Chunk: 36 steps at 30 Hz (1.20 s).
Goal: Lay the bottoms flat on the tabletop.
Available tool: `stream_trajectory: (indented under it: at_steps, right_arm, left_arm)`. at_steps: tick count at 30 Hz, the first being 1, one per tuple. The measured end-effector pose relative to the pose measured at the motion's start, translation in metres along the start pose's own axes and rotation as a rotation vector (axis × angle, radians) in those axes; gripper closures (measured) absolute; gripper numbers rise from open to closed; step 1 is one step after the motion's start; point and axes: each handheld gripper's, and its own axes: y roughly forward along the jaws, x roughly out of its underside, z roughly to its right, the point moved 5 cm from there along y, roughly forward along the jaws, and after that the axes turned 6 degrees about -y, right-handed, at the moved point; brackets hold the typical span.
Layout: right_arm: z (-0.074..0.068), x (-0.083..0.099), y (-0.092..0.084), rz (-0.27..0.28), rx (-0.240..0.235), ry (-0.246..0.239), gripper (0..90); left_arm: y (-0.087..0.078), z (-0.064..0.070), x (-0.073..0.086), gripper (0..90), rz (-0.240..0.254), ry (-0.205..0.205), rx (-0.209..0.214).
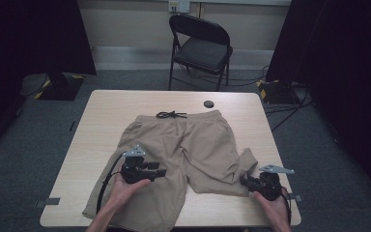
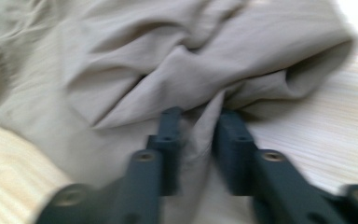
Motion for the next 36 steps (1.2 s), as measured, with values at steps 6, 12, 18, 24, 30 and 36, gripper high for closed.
stream_trajectory:
  at_steps: [6,12,18,24,30,36]
  right_arm:
    - [-0.028,-0.027,-0.006,0.101,-0.105,-0.036,88.7]
    - [-0.067,-0.080,0.002,0.192,-0.214,-0.092,88.9]
    - [-0.134,-0.136,0.045,0.204,-0.361,-0.172,88.8]
    - [-0.168,-0.148,0.084,0.139,-0.414,-0.210,73.8]
    - [-0.154,-0.157,0.075,0.171,-0.399,-0.182,55.4]
    - [-0.112,-0.157,0.053,0.198,-0.327,-0.126,51.4]
  left_arm:
    - [-0.002,0.005,-0.006,47.8,0.009,0.009,0.013]
    - [-0.005,0.007,-0.009,45.8,0.030,0.005,0.030]
    - [-0.010,0.001,-0.008,44.6,0.041,-0.009,0.025]
    - [-0.026,-0.012,-0.007,44.6,0.069,-0.028,-0.002]
    - [-0.031,-0.018,-0.006,45.3,0.086,-0.064,-0.010]
    - [-0.030,-0.012,-0.010,46.5,0.086,-0.057,0.008]
